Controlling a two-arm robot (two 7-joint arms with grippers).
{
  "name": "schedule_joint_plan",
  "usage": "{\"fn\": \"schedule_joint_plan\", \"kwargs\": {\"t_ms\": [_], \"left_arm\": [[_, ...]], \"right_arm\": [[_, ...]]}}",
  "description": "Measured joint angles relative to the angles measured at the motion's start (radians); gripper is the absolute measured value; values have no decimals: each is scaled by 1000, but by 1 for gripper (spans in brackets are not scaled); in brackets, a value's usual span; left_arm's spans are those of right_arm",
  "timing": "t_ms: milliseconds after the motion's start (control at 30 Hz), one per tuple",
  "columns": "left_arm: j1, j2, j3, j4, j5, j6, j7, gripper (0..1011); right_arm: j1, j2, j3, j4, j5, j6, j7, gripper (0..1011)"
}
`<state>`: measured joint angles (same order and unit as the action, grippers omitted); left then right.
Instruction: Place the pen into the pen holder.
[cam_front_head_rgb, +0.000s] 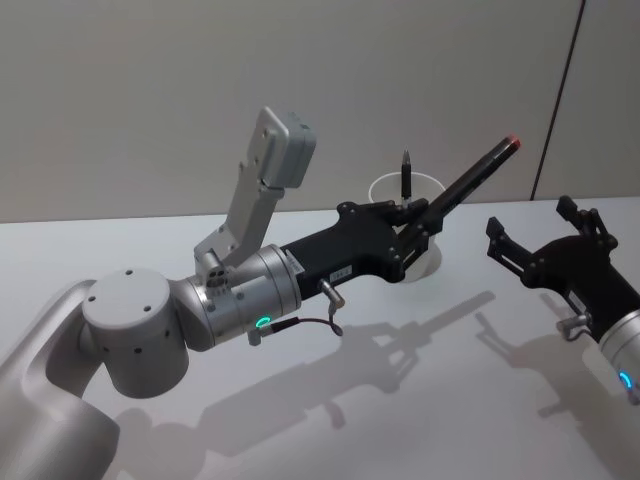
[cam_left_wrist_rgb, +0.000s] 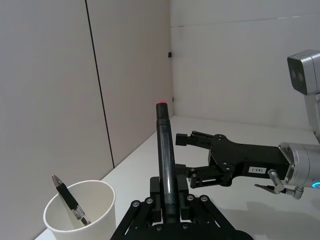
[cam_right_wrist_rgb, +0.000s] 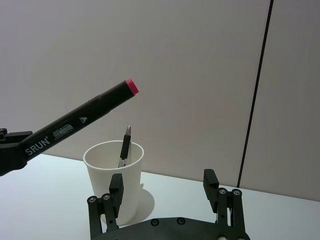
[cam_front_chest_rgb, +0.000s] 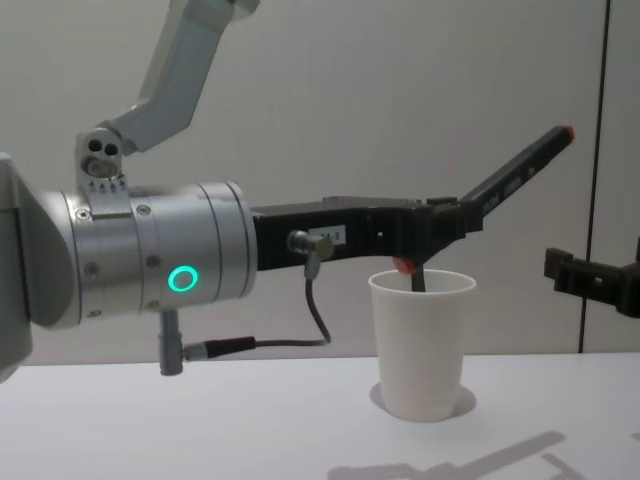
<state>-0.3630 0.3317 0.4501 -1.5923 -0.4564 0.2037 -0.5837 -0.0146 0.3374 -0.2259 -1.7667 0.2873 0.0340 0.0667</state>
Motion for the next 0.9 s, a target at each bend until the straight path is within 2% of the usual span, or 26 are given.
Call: {"fn": "schedule_joint_plan", "kwargs": {"t_ms": [533,900], "left_arm": [[15,4,7,-1,-52,-55,-22,186],[22,6,13,-4,-67,-73,-41,187]], "right_arm": [[0,0,0,0,0,0,0,1002],[0,0,0,0,0,0,0,1002]]}}
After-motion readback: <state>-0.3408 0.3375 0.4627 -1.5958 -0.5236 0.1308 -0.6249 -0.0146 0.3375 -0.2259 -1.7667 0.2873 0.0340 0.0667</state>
